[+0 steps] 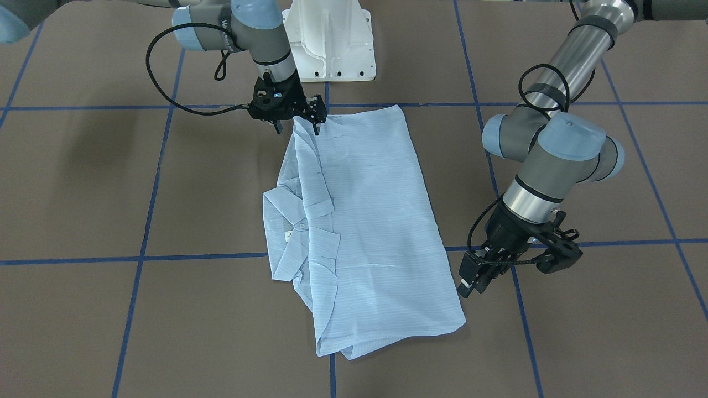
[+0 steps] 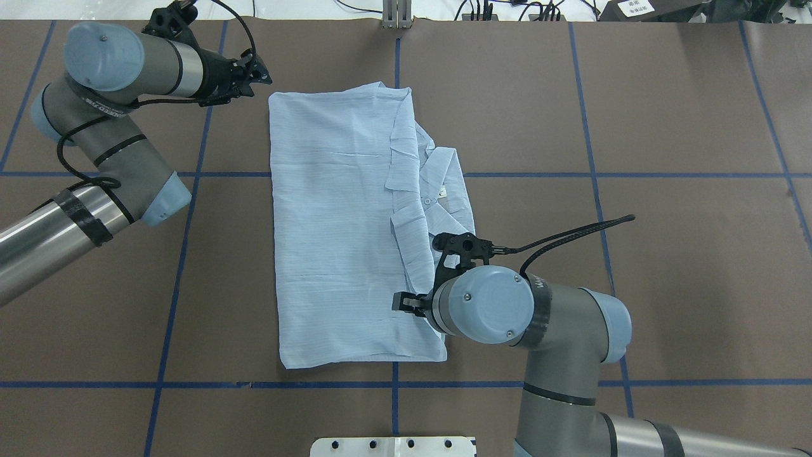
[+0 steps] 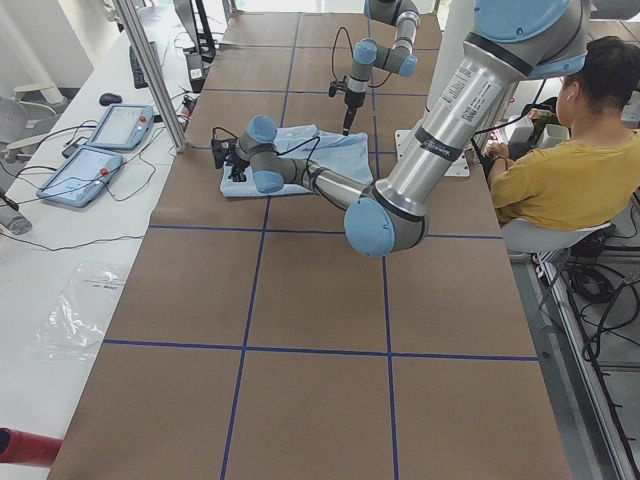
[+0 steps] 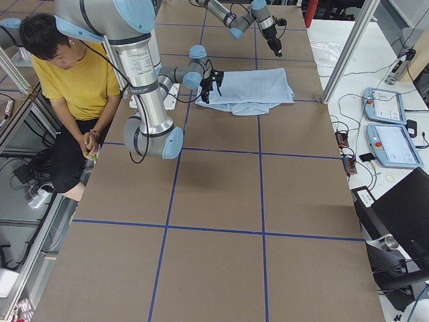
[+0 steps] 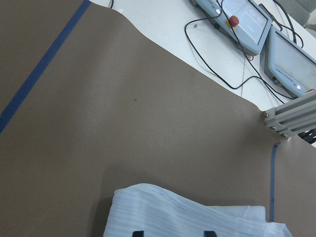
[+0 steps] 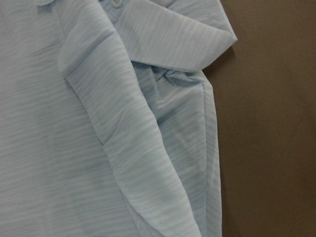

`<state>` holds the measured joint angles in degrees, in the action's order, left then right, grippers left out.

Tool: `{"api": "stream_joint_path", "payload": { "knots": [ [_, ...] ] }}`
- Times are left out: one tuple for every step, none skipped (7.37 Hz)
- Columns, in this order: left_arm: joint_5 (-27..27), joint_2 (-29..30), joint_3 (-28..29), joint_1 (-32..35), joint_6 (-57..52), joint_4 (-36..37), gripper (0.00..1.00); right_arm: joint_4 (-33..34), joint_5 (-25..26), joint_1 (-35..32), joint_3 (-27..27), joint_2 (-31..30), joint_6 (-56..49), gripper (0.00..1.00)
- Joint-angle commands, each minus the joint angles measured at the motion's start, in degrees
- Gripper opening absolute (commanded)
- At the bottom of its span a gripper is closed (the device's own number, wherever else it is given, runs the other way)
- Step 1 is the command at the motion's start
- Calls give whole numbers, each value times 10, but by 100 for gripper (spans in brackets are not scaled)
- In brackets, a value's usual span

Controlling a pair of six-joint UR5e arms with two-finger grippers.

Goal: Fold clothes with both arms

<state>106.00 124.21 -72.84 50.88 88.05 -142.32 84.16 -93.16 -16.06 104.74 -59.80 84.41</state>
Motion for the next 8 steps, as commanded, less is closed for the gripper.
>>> {"api": "stream_joint_path", "payload": {
  "knots": [
    [7,-8,-4,3,-2,-1,51,71,30,23,-1,14,-157,100],
    [7,-10,-4,3,-2,-1,51,91,40,30,-1,13,-205,100],
    [7,-10,-4,3,-2,-1,51,100,42,31,-12,17,-228,100],
    [7,-11,-8,3,-2,-1,51,103,41,33,-21,19,-237,100],
    [7,-11,-12,4,-2,-1,51,104,42,31,-26,19,-246,100],
    [7,-12,-14,4,-2,-1,51,104,41,18,-32,18,-282,100],
    [7,-17,-22,4,-2,-1,51,105,35,-3,-36,16,-289,100],
    [7,-26,-35,4,-2,-1,51,106,24,-24,-37,11,-309,100]
  ]
}}
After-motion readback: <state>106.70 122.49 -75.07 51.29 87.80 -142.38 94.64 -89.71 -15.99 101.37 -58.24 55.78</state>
